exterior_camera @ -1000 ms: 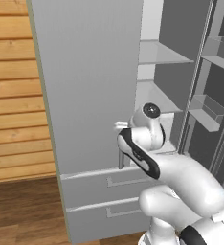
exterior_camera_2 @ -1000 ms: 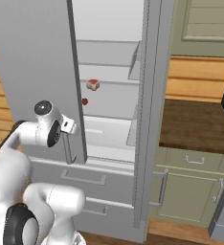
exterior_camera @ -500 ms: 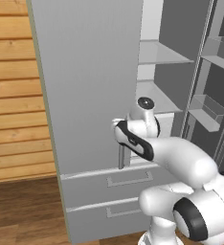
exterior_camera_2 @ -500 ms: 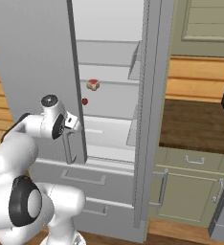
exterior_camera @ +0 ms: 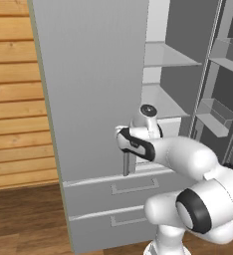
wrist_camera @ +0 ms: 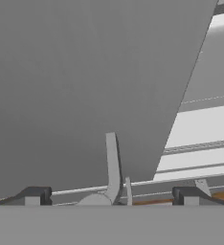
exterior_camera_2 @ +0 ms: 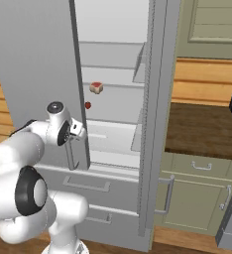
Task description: Take the strawberry from the fridge and place it on top of the pancake, located on the dining counter.
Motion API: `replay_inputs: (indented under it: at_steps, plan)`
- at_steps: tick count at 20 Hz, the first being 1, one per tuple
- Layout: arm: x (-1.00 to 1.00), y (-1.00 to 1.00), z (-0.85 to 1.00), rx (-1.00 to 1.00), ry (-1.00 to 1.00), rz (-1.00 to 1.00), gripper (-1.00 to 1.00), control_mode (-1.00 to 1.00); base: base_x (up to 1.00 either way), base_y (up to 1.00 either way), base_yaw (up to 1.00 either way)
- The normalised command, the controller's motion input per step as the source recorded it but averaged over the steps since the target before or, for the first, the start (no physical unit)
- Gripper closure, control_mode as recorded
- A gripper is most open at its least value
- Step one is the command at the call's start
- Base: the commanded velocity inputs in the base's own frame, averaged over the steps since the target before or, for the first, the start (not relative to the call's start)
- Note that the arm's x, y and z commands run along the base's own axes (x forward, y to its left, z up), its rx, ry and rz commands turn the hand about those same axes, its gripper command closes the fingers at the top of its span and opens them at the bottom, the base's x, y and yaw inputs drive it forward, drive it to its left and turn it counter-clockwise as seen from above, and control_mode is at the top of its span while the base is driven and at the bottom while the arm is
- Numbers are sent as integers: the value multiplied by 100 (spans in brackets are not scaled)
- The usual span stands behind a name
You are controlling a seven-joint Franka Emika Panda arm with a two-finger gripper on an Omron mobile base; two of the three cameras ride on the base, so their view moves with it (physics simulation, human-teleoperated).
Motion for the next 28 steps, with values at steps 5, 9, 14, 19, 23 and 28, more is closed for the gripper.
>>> replay_inputs:
  at_steps: [5, 9, 14, 19, 23, 28]
  plan:
    - [11, 0, -16, 0, 0, 0, -100, -100, 0, 0, 0]
    - [3, 0, -22, 0, 0, 0, -100, -100, 0, 0, 0]
    - [12, 1, -27, 0, 2, 0, -100, -100, 0, 0, 0]
    - [-4, 2, -17, -1, 0, 0, 100, -100, 0, 0, 0]
    - [-60, 18, -1, 0, -5, 0, 100, -100, 0, 0, 0]
    - [-74, 37, 0, 0, -4, 0, 100, -100, 0, 0, 0]
